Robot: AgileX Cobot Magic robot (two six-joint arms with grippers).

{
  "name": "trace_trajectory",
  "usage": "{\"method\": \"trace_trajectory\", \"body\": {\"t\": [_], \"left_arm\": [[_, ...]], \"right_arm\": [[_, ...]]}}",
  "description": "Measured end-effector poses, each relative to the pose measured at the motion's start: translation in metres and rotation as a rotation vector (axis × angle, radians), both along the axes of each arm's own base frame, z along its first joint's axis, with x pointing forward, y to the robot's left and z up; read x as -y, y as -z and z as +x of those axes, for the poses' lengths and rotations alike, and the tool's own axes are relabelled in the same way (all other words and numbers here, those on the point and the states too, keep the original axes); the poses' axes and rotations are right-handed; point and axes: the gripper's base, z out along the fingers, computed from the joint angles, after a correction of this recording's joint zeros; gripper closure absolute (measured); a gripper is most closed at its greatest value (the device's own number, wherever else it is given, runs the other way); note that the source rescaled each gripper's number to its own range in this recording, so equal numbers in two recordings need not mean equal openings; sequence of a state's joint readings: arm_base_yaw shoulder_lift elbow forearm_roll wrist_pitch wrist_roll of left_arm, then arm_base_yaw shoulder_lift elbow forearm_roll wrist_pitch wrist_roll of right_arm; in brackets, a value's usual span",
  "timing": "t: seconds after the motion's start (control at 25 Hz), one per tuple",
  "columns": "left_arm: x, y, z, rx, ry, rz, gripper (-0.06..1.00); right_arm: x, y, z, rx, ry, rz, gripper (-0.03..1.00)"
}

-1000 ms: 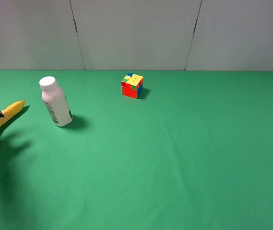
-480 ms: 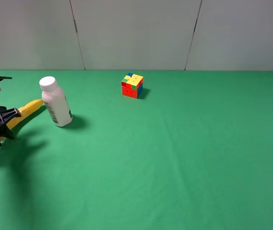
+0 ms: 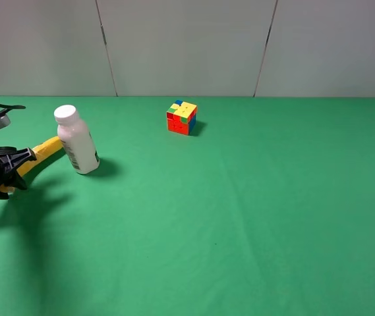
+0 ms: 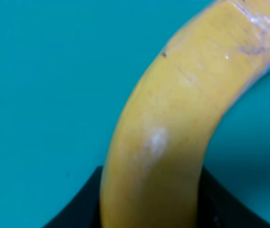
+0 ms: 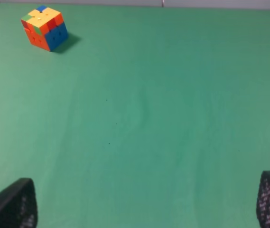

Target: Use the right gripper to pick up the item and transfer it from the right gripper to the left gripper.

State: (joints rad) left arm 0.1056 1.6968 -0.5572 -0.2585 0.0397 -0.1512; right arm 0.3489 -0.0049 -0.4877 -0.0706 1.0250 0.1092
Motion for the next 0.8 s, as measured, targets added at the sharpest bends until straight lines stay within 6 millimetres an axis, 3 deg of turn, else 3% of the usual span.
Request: {"method": "trace_trajectory", "body": {"t": [0.04,0.2,0.28,0.44,0.68,0.8], "left_arm": [[0.000,0.000,0.000,0.006,-0.001,0.002,0.85],[-0.001,-0.001,0.002,0.029,-0.005,0.011,0.23],[-0.001,-0.001,0.003,0.037,-0.002,0.015,0.06],[-0.001,-0.001,0.003,0.037,0.002,0.017,-0.04],[-0.001,-0.003,0.002,0.033,0.004,0.013,-0.05],[-0.001,-0.015,0.002,0.075,0.006,0.016,-0.05]], "right_arm": [[0.000,0.000,0.000,0.000,0.000,0.000,-0.03],[0.000,0.000,0.000,0.000,0.000,0.000,-0.03],[0.000,0.000,0.000,0.000,0.000,0.000,-0.03],[0.000,0.000,0.000,0.000,0.000,0.000,-0.03],[0.000,0.000,0.000,0.000,0.000,0.000,-0.03],[0.000,0.000,0.000,0.000,0.000,0.000,-0.03]]}}
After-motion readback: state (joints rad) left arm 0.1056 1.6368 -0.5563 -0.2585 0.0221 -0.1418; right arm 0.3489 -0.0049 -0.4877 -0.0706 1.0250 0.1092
